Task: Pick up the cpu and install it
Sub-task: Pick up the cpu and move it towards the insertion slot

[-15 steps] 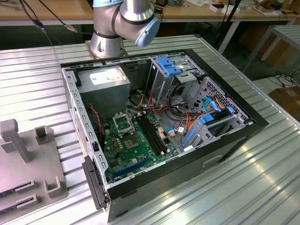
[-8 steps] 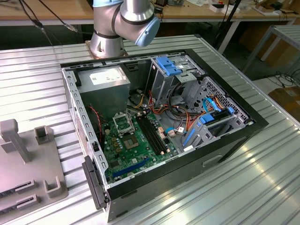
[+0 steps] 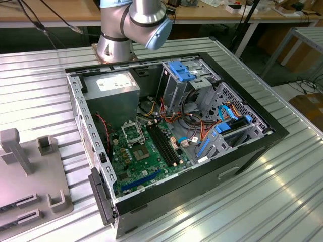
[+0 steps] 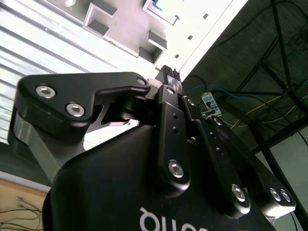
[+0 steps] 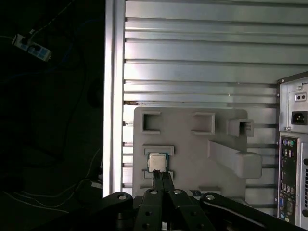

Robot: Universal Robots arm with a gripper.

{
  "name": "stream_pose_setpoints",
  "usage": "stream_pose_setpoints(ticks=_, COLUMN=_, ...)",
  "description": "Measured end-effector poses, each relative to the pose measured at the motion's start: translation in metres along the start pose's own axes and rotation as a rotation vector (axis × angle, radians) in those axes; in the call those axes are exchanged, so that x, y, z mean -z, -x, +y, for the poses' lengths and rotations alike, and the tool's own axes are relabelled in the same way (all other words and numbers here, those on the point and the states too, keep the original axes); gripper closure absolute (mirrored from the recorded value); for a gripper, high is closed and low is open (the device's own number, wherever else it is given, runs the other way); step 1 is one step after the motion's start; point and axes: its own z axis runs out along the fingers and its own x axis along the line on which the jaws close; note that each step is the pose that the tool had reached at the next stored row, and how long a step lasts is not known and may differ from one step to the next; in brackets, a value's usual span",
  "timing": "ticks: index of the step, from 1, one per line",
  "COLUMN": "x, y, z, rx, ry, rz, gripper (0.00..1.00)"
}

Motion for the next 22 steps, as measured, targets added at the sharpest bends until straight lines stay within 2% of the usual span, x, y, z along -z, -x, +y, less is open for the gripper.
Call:
stream_pose_setpoints(ticks=12, x=-0.0001, y=-0.0004, z=0.0, rx=0.0, ry=0.0, rz=0.0, gripper=0.89)
stream_pose_setpoints(ticks=13, x=-0.0001, y=-0.0004, z=0.0, rx=0.0, ry=0.0, rz=0.0, gripper=0.84)
stream_pose_setpoints(ticks=14, x=-0.0001, y=-0.0004, z=0.0, rx=0.0, ry=0.0, rz=0.0, gripper=0.84)
stream_pose_setpoints(ticks=19, x=-0.0001, y=-0.0005, z=0.0, rx=0.0, ry=0.0, rz=0.0, gripper=0.52)
stream_pose_setpoints(ticks=22, x=-0.0001, y=-0.0005, z=0.0, rx=0.0, ry=0.0001, rz=0.0, gripper=0.52)
